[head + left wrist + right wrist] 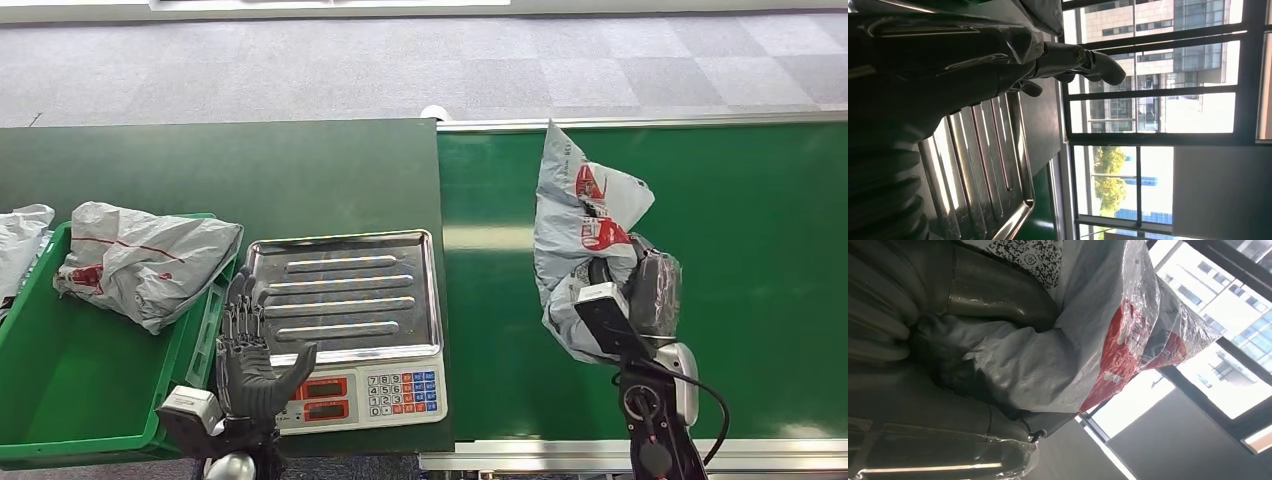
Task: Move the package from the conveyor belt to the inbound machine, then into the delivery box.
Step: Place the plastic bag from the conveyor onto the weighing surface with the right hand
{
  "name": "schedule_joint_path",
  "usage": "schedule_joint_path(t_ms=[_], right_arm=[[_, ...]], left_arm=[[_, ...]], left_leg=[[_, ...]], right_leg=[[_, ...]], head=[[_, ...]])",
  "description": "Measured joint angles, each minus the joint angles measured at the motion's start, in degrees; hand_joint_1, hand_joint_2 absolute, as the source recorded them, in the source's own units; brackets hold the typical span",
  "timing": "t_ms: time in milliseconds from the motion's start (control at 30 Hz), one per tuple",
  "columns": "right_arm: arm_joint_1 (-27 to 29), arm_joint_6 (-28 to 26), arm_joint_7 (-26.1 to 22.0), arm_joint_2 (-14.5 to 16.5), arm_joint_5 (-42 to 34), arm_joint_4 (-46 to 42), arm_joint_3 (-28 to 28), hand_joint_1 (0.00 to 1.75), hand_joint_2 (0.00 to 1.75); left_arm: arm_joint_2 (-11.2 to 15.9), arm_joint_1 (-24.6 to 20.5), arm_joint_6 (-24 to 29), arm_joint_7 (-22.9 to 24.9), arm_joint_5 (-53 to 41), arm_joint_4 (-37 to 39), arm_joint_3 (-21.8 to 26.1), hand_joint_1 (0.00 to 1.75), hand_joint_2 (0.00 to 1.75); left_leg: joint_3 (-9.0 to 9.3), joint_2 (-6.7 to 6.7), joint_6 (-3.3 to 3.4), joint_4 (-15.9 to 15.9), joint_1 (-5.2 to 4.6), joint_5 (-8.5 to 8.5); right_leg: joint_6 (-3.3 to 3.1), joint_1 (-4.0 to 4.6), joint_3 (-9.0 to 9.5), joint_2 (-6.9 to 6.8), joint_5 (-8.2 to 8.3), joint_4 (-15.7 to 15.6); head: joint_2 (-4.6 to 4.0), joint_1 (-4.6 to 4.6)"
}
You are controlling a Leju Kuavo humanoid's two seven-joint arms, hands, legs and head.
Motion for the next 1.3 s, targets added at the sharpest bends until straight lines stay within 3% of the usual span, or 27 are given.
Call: schedule_joint_path(t_ms=[133, 367, 700, 933, 1233, 1267, 1300], right_arm=[[1.4, 3.1, -0.1, 0.1, 4.0, -2.3, 3.7, 1.75, 1.75], [0.0, 3.4, -0.8, 1.0, 9.4, -2.8, 11.0, 1.75, 1.75], [-6.2, 6.2, -1.3, 2.5, 7.5, -2.3, 20.8, 1.75, 1.75], [-8.7, 6.5, -1.5, 3.1, 6.8, -1.1, 24.2, 1.75, 1.75], [-12.4, 11.1, 0.5, 7.5, 5.9, 4.7, 28.9, 1.73, 1.75], [-12.6, 11.2, 0.8, 7.9, 5.9, 5.5, 29.3, 1.42, 1.75], [-12.8, 11.3, 1.0, 8.2, 5.9, 6.1, 29.5, 0.98, 1.75]], left_arm=[[-0.6, -1.0, -1.5, 0.0, -1.0, 1.0, 0.0, 0.00, 1.75], [-0.7, -2.5, -0.9, -1.3, -2.8, 2.0, 1.1, 0.00, 1.75], [-0.5, -2.5, 4.4, -1.7, -4.1, -3.4, 4.1, 0.00, 1.75], [-0.2, -2.0, 6.0, -1.7, -4.5, -6.4, 5.5, 0.00, 1.75], [0.3, -3.0, 7.6, -0.2, -6.6, -8.7, 7.9, 0.00, 1.75], [0.3, -3.2, 7.7, 0.0, -6.8, -8.7, 8.1, 0.00, 1.75], [0.3, -3.4, 7.7, 0.1, -6.9, -8.8, 8.4, 0.00, 1.75]], left_leg=[[-0.01, 0.03, 0.00, 0.0, 0.01, 0.00], [-0.02, 0.04, -0.02, 0.0, 0.03, 0.01], [-0.03, 0.02, -0.02, 0.0, 0.03, 0.02], [-0.05, 0.03, -0.02, 0.0, 0.03, 0.02], [-0.02, 0.03, -0.05, 0.0, 0.05, 0.05], [-0.02, 0.03, -0.05, 0.0, 0.05, 0.05], [-0.02, 0.03, -0.05, 0.0, 0.05, 0.05]], right_leg=[[0.00, 0.01, -0.01, 0.02, 0.00, 0.0], [-0.01, 0.06, -0.01, 0.03, 0.00, 0.0], [-0.01, 0.05, 0.00, 0.00, 0.00, 0.0], [-0.01, 0.05, 0.00, 0.01, 0.00, 0.0], [-0.01, 0.07, 0.00, 0.01, 0.00, 0.0], [-0.01, 0.07, -0.01, 0.01, 0.00, 0.0], [-0.01, 0.07, 0.00, 0.01, 0.00, 0.0]], head=[[0.00, 0.00], [0.00, 0.00], [0.00, 0.01], [0.00, 0.02], [0.00, 0.01], [0.00, 0.01], [0.00, 0.02]])
